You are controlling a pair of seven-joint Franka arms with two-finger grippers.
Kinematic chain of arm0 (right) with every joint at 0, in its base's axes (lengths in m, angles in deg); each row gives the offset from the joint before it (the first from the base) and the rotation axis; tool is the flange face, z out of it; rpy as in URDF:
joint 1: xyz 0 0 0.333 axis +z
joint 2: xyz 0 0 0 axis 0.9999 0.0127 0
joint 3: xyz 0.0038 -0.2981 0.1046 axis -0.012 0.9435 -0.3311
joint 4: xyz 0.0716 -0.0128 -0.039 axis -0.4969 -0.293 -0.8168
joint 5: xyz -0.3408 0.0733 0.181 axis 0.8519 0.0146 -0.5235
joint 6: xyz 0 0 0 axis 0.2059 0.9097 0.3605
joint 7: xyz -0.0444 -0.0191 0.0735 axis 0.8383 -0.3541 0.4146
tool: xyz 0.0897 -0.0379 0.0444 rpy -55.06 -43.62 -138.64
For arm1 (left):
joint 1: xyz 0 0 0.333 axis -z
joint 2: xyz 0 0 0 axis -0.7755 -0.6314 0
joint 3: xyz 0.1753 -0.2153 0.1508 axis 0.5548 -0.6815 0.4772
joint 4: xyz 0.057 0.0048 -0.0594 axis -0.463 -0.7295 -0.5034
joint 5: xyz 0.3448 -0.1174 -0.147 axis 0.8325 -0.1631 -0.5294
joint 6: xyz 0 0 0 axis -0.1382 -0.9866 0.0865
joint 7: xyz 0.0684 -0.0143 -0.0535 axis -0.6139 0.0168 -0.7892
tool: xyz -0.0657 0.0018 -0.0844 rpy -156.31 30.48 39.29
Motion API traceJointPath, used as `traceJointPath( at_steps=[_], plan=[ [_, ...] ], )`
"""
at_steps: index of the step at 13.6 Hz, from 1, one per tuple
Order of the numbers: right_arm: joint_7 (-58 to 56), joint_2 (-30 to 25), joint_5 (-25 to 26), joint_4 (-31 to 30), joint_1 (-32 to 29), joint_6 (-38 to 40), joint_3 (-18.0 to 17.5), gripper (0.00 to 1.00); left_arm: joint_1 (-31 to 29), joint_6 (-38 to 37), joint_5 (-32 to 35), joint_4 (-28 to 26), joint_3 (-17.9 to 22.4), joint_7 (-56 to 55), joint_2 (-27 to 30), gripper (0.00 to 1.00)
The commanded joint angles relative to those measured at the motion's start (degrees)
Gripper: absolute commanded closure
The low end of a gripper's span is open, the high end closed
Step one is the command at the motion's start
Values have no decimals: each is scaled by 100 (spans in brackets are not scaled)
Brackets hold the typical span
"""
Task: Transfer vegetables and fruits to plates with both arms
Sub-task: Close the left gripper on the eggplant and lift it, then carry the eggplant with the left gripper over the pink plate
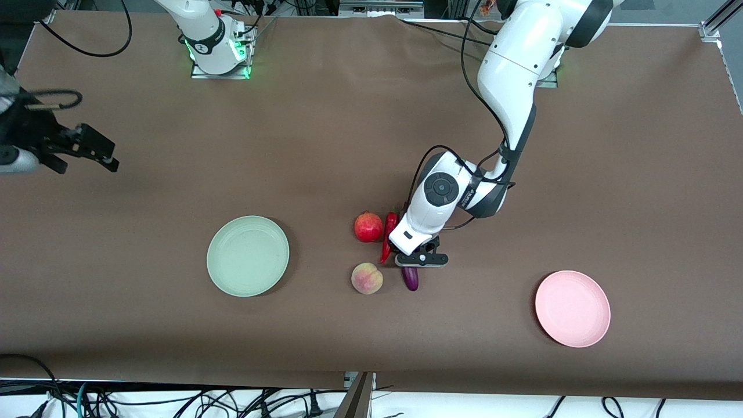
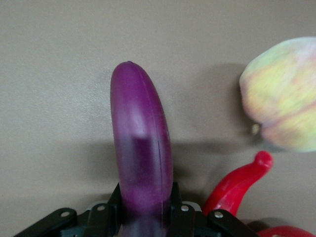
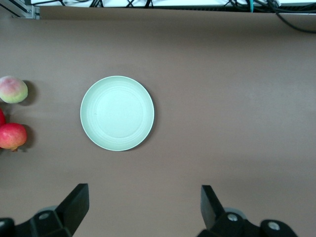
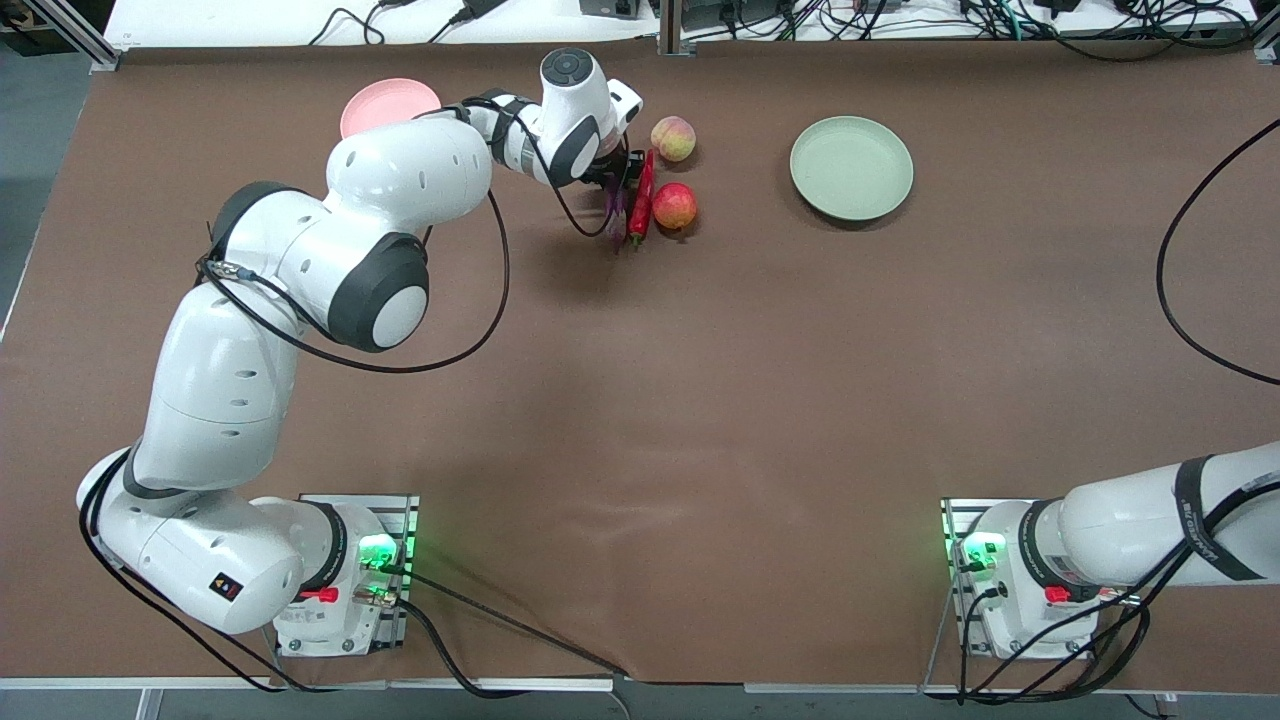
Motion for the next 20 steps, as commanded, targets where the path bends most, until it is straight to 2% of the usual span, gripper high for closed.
traceJointPath(
  at_steps=[1, 3, 5, 6, 9, 12, 15, 18, 20],
  plan=[
    [-76, 115, -35, 122, 4, -21, -11, 0, 27, 0, 123, 136, 102, -45, -79, 100],
    [-94, 150, -61, 122, -5, -13, -11, 0, -95, -70, 132, 171, 250, 16, 61, 100],
    [-42, 246, -70, 87, 12, 31, -20, 0, -428, -481, 132, 171, 593, 881, 298, 100],
    [-67, 343, -52, 95, 30, 40, -20, 0, -726, -806, 71, 162, 664, 1470, 447, 100],
    [-68, 563, -17, 104, 170, 40, -20, 0, -1518, -1415, 141, 311, 673, 2002, 625, 100],
    [-32, 633, -17, 60, 355, 75, -20, 0, -2133, -1486, 141, 321, 691, 2582, 616, 100],
    [11, 738, 9, 77, 530, 40, -11, 0, -2529, -1477, 141, 285, 691, 2714, 564, 100],
    [-6, 748, 255, 69, 593, 75, -11, 0, -2671, -1460, 88, 294, 682, 2873, 405, 100],
    [2, 1106, 256, 34, 549, 293, 6, 0, -2715, -1425, 62, 320, 682, 2882, 309, 100]
  ],
)
